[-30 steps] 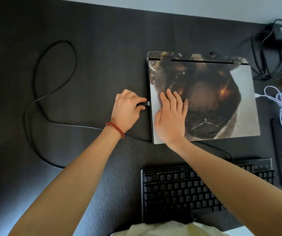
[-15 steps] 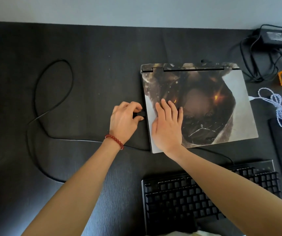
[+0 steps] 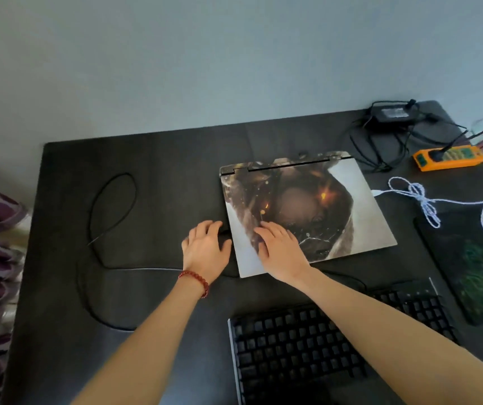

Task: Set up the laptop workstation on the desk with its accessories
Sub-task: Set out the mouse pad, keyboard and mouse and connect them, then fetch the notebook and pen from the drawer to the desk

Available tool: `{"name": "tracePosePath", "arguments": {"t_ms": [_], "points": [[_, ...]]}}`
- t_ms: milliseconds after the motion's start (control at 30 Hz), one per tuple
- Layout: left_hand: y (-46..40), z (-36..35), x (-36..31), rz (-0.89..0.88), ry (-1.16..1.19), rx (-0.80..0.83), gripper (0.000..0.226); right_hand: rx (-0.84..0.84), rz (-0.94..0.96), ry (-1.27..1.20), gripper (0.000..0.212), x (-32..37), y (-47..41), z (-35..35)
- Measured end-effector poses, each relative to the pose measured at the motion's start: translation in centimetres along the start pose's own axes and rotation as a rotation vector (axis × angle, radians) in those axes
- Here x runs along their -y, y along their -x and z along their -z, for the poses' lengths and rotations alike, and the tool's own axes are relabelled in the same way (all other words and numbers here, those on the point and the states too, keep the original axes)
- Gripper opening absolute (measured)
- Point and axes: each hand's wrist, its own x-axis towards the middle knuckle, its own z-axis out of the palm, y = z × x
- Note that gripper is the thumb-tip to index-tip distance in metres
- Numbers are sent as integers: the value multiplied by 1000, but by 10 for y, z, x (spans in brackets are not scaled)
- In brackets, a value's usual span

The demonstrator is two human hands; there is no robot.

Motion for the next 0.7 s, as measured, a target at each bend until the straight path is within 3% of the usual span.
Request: {"name": "tracePosePath", "arguments": {"t_ms": [100,300,467,700], "points": [[12,14,-27,-48,-80,46,49,-6,-42,-90,38,-16,33,21],[52,6,-154,-294,-157,60,45,-134,-203,-306,35,-85,139,89],[141,-50,-296,-531,-104,102,40,-367,-431,-372,34,-185,288,122],[310,-173,-476,-889,-109,316,37,-627,-876,-450,26,-313,543,115]]}}
